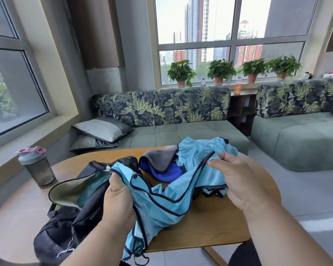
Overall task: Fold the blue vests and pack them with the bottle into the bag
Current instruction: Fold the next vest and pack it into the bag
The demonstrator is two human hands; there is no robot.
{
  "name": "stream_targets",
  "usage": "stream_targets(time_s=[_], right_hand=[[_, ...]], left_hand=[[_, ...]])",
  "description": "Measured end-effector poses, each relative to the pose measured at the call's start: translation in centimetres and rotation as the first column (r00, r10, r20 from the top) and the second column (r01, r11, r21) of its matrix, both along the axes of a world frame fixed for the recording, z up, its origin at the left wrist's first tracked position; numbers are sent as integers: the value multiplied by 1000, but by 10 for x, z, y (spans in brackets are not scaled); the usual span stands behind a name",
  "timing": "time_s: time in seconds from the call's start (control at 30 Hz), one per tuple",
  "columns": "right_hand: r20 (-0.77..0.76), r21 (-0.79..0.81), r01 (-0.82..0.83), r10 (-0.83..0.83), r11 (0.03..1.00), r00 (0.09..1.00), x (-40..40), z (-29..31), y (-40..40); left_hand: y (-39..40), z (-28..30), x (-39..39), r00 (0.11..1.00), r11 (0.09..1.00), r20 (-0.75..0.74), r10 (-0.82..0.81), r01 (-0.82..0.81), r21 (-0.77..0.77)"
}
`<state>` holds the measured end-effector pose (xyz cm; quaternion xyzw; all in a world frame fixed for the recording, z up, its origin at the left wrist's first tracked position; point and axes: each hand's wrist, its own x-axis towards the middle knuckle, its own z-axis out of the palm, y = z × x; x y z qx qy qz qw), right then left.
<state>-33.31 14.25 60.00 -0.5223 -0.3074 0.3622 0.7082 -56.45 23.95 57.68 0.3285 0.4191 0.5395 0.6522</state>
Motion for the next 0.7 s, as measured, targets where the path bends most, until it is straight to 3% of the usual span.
stream_targets(time_s=[0.1, 0.23, 0.5, 0.7], right_hand=[[-12, 36, 20, -19, 999, 1000, -4, 11, -9], [-46, 94, 63, -59, 994, 997, -6, 36, -16], [95, 137, 152, -165, 979, 982, -1, 102, -15], [91, 152, 168, -183, 974, 979, -4, 143, -16]], left_hand=[[-1, 9, -6, 998, 998, 31, 47, -46, -33], [4, 22, -19, 990, 989, -1, 138, -138, 49], [25, 75, -39, 977, 971, -84, 195, -180, 159], [40, 110, -43, 966, 966, -107, 235, -220, 137]])
